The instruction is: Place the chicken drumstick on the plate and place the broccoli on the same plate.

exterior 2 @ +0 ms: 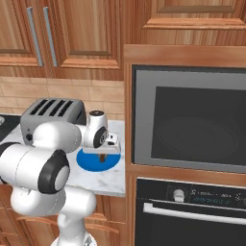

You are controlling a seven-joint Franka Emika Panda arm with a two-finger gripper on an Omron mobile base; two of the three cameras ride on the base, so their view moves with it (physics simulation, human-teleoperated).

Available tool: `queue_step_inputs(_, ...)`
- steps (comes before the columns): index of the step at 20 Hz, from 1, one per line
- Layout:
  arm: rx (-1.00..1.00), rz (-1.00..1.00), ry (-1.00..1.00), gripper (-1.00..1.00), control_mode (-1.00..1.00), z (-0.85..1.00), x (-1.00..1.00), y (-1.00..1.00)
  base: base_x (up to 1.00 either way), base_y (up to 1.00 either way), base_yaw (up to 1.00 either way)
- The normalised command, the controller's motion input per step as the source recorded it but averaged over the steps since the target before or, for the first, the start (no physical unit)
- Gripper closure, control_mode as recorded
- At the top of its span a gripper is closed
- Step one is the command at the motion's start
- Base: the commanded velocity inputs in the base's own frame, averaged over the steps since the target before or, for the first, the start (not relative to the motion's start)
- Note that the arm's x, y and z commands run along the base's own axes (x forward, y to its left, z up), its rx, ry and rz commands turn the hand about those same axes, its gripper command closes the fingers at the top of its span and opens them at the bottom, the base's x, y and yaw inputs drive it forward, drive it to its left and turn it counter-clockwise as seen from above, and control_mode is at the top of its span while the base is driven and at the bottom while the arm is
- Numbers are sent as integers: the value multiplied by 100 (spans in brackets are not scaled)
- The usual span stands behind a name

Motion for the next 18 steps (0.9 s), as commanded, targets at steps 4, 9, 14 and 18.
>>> queue_step_inputs(4,0,0,0,100,-100,-19,0,0,0,0,0)
queue_step_inputs(9,0,0,0,-100,-100,-15,0,0,0,0,0)
queue_step_inputs(14,0,0,0,-100,-100,0,0,0,0,0,0)
queue_step_inputs(18,0,0,0,-100,-100,0,0,0,0,0,0)
